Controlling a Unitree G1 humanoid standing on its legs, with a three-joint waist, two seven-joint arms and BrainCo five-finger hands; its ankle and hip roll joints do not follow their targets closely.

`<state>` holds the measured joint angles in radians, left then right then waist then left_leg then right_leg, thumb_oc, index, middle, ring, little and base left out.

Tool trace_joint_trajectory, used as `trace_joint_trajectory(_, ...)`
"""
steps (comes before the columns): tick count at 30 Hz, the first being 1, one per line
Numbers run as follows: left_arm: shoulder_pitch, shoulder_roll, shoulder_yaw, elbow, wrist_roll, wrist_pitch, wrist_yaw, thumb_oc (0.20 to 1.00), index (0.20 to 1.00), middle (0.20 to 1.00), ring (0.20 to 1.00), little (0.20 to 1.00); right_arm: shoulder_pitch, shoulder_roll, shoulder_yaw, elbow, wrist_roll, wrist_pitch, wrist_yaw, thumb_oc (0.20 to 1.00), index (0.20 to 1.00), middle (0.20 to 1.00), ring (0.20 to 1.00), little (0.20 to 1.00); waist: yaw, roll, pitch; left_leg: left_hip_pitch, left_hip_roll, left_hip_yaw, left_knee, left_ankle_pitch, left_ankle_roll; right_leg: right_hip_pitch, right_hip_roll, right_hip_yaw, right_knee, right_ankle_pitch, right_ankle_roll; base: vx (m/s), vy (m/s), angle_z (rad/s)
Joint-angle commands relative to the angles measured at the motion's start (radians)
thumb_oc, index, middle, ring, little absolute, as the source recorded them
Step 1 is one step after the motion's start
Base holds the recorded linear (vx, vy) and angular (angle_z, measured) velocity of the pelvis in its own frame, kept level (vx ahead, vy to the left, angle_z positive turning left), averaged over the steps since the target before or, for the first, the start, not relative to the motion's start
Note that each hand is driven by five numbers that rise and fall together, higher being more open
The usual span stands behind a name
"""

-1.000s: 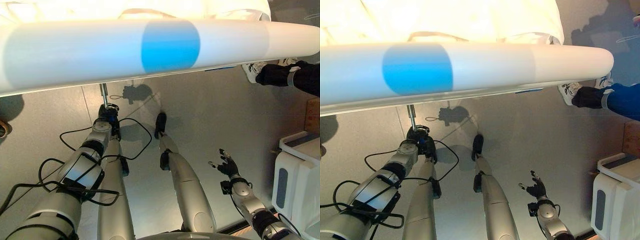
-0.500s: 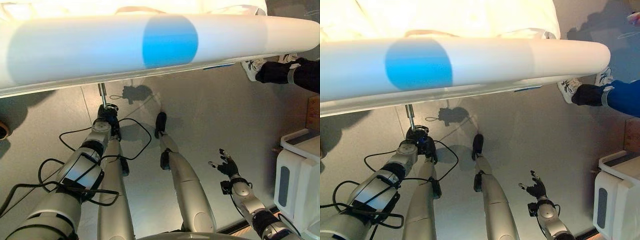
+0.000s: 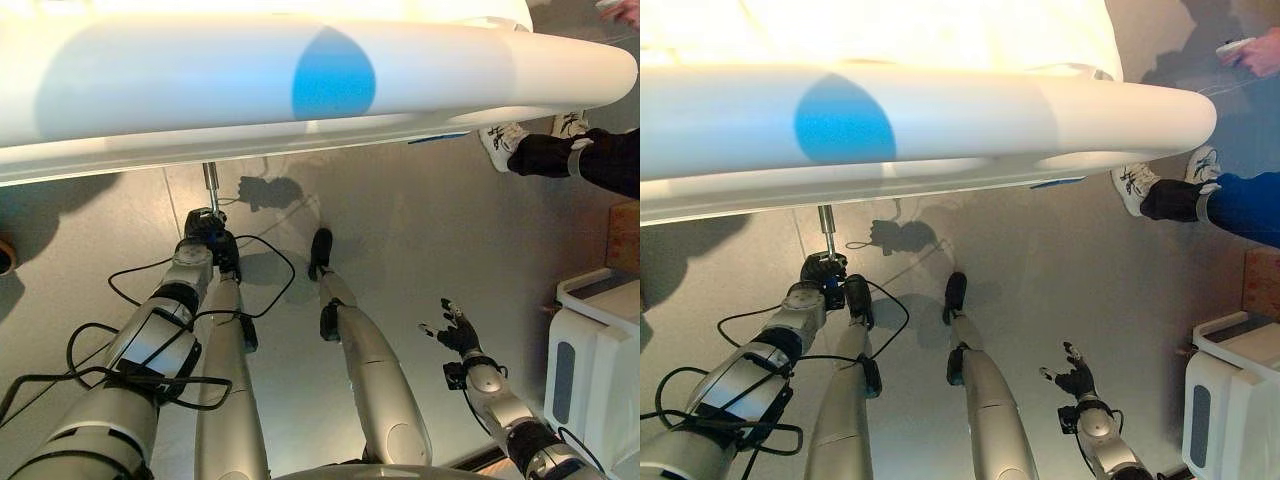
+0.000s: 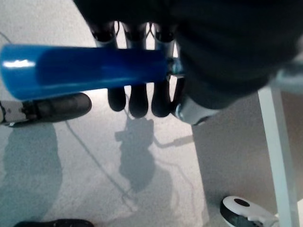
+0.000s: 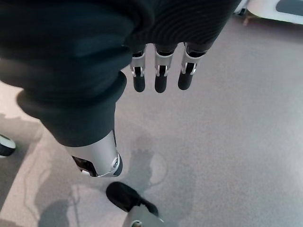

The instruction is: Raise the hospital bed

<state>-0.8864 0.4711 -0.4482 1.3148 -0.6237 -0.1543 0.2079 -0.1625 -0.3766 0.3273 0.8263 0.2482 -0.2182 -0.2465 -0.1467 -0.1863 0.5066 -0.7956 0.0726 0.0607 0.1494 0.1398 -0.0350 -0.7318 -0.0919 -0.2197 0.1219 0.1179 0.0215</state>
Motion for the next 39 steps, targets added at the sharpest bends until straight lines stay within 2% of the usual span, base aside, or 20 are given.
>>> trace_joint_trajectory(1,0.067,0.04,0.093,-0.013,-0.041,-0.035,-0.015,0.2,0.2,0.2,0.2,0.2,0.096,-0.068,-0.007,-0.011,0.024,-0.011,0.006,1.0,1.0,1.0,1.0,1.0,0.035,-0.014,0.013,-0.031,-0.03,0.011,0.015,-0.045,0.026,-0.011,-0.012,0.017,0.013,0.029,0.075,0.01,0.03,0.07)
trace_joint_trajectory(9,0.072,0.067,0.106,-0.039,-0.053,-0.04,-0.027,0.2,0.2,0.2,0.2,0.2,0.084,-0.057,0.001,0.017,0.022,-0.006,0.015,1.0,1.0,1.0,1.0,1.0,0.049,-0.028,0.012,-0.007,-0.034,0.007,0.025,-0.054,0.03,0.032,-0.013,0.007,0.008,0.028,0.078,0.01,0.023,0.03)
trace_joint_trajectory(18,0.147,0.083,0.125,-0.148,-0.11,-0.063,-0.052,0.2,0.2,0.2,0.2,0.2,0.086,-0.053,0.003,0.043,0.019,0.0,0.026,1.0,1.0,1.0,1.0,1.0,0.069,-0.02,0.008,0.054,-0.043,0.011,0.04,-0.074,0.038,0.093,-0.019,0.007,0.014,0.019,0.079,0.02,0.037,0.08)
trace_joint_trajectory(23,0.223,0.08,0.126,-0.248,-0.133,-0.076,-0.068,0.2,0.2,0.2,0.2,0.2,0.096,-0.052,-0.001,0.06,0.018,0.006,0.033,1.0,1.0,1.0,1.0,1.0,0.08,-0.003,0.002,0.095,-0.05,0.02,0.036,-0.079,0.043,0.127,-0.023,0.014,0.022,0.009,0.077,0.01,0.034,0.0)
trace_joint_trajectory(30,0.39,0.087,0.115,-0.48,-0.155,-0.096,-0.087,0.2,0.2,0.2,0.2,0.2,0.129,-0.059,-0.014,0.051,0.014,0.021,0.037,1.0,1.0,1.0,1.0,1.0,0.095,0.032,0.0,0.157,-0.058,0.034,0.038,-0.085,0.048,0.177,-0.03,0.022,0.029,-0.006,0.07,0.01,0.016,-0.08)
trace_joint_trajectory(37,0.473,0.126,0.1,-0.658,-0.187,-0.115,-0.103,0.2,0.2,0.2,0.2,0.2,0.159,-0.08,-0.031,0.033,0.019,0.024,0.04,1.0,1.0,1.0,1.0,1.0,0.097,0.057,0.002,0.179,-0.061,0.04,0.03,-0.08,0.049,0.184,-0.031,0.027,0.031,-0.011,0.063,0.0,0.001,-0.01)
trace_joint_trajectory(39,0.474,0.126,0.1,-0.659,-0.187,-0.115,-0.103,0.2,0.2,0.2,0.2,0.2,0.159,-0.08,-0.031,0.033,0.019,0.024,0.04,1.0,1.0,1.0,1.0,1.0,0.097,0.056,0.002,0.179,-0.061,0.04,0.03,-0.08,0.049,0.184,-0.031,0.027,0.031,-0.011,0.063,0.0,-0.01,-0.06)
